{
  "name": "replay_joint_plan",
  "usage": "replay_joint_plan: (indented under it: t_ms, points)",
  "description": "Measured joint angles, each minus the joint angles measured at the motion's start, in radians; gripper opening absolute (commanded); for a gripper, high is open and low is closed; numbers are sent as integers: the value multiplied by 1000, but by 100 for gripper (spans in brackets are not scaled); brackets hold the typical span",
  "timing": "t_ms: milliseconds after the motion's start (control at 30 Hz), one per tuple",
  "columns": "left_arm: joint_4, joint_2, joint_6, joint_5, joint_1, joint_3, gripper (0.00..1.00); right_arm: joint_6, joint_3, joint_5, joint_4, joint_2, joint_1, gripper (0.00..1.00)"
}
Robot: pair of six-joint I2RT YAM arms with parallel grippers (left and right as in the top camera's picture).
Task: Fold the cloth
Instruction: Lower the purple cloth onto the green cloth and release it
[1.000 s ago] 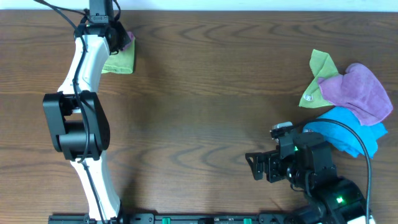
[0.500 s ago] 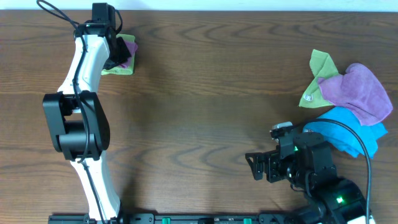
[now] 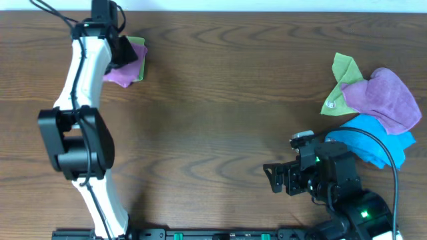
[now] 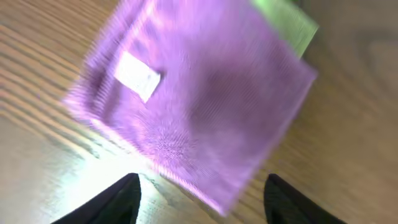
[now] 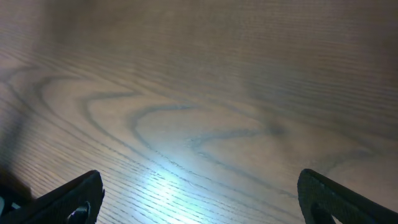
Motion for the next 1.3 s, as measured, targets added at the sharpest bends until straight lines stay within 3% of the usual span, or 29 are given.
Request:
replay_joint_plan:
  t_ms: [233,400,567,800,833,867,900,933,967,1300]
  points:
    - [14,-100,-2,-7,26,6,81,0,0,0,0,0,0,99]
    - [14,-101,-2,-8,25,9,80,0,0,0,0,0,0,99]
    - [-5,-101,-1,27,25,9,89,0,0,0,0,0,0,99]
    - [5,-101,-2,65,25,9,90,0,0,0,0,0,0,99]
    - [-10,-101,-2,72,25,9,88,0,0,0,0,0,0,99]
    - [-27,-101,-2,81,25,9,73,0,0,0,0,0,0,99]
    - [-32,-101,-5,87,25,9,52,0,0,0,0,0,0,99]
    - [-32,-101,-7,87,25,9,16,0,0,0,0,0,0,99]
    - [-23,-101,-2,86,25,9,6,0,0,0,0,0,0,99]
    - [216,-44,-3,81,25,11,6,0,0,0,0,0,0,99]
